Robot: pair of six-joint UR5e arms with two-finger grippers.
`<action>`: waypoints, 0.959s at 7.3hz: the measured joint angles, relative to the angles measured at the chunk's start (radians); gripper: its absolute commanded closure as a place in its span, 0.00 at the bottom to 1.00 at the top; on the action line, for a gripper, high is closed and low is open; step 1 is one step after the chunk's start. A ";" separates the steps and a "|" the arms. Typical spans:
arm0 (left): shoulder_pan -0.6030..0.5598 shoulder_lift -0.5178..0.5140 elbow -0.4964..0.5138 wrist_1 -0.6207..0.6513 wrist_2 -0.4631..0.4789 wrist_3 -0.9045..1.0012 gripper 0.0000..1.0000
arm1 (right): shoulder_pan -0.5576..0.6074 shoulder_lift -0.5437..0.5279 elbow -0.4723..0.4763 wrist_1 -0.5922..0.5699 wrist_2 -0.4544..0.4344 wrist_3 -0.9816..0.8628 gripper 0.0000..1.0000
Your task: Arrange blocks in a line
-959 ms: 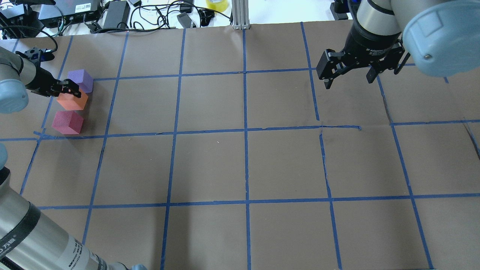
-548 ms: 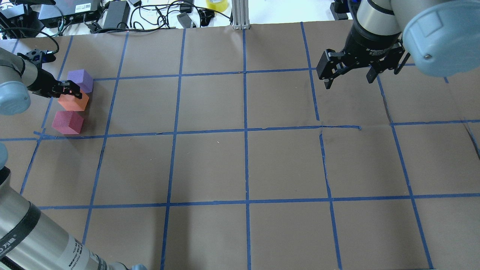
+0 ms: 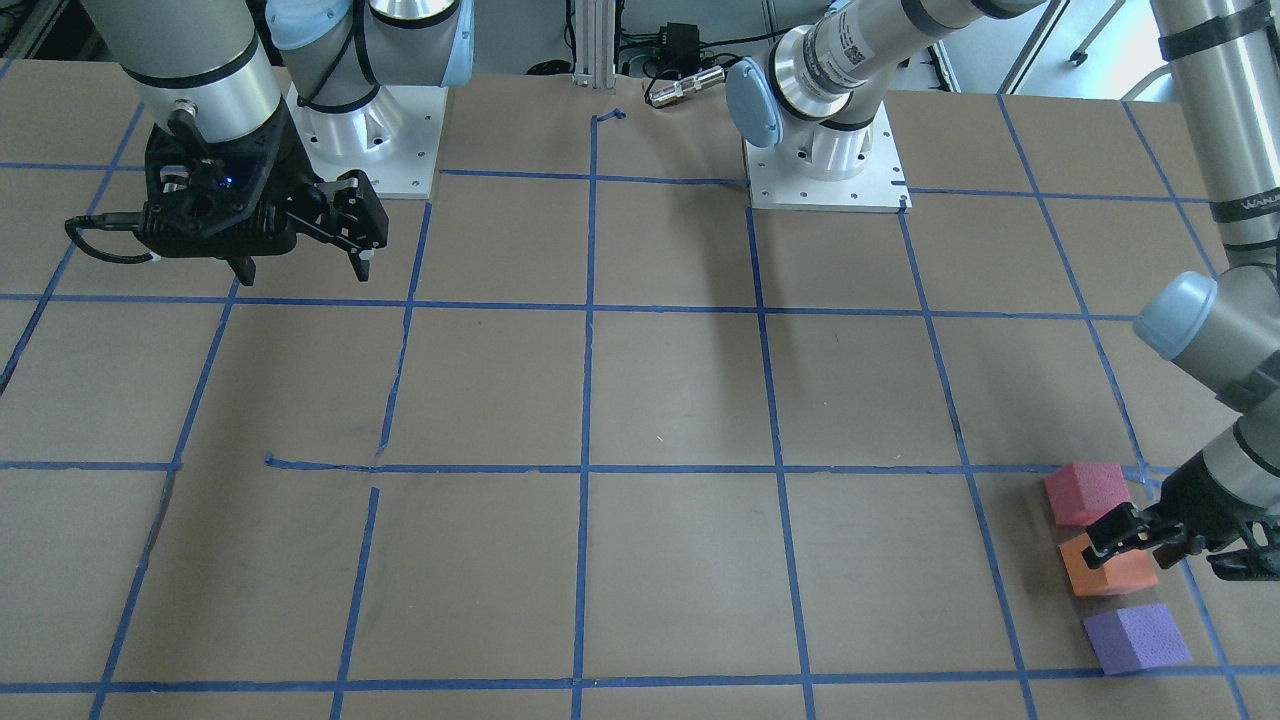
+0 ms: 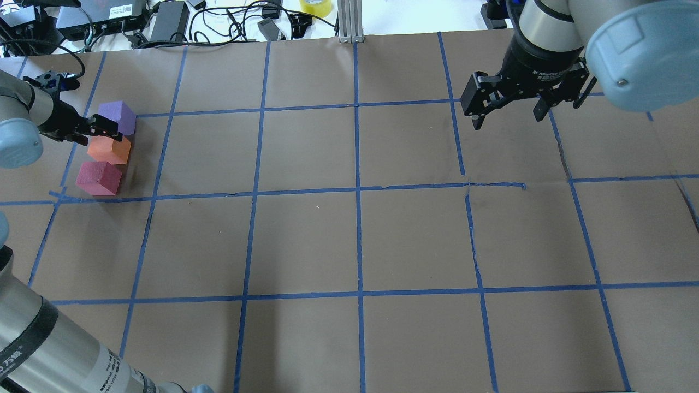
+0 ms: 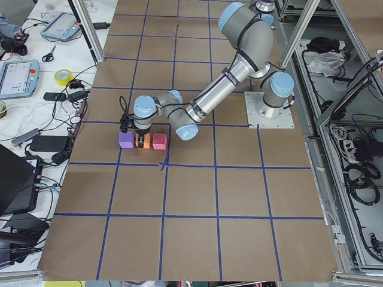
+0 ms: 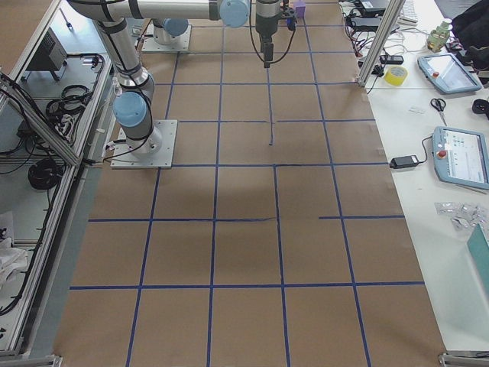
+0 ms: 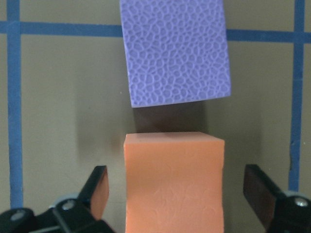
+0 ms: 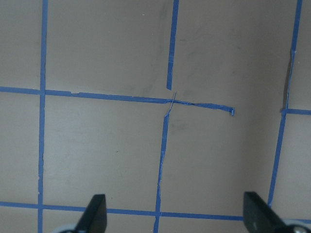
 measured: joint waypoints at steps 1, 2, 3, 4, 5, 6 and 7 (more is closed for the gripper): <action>-0.004 0.038 0.005 -0.069 0.001 0.000 0.00 | 0.000 0.000 0.000 0.000 0.000 0.000 0.00; -0.011 0.099 0.010 -0.189 0.001 0.000 0.00 | 0.000 0.000 0.000 0.000 -0.001 0.000 0.00; -0.023 0.179 0.012 -0.322 0.001 -0.001 0.00 | 0.000 0.000 0.000 0.000 -0.001 0.000 0.00; -0.047 0.267 0.013 -0.442 0.013 -0.003 0.00 | 0.000 0.000 0.000 0.000 -0.001 0.000 0.00; -0.095 0.346 0.013 -0.509 0.050 -0.016 0.00 | 0.000 -0.001 0.001 0.000 -0.001 0.000 0.00; -0.166 0.415 0.016 -0.536 0.090 -0.062 0.00 | 0.000 -0.001 0.003 0.000 -0.001 -0.001 0.00; -0.254 0.480 0.027 -0.565 0.113 -0.151 0.00 | 0.000 -0.001 0.005 0.000 -0.001 -0.001 0.00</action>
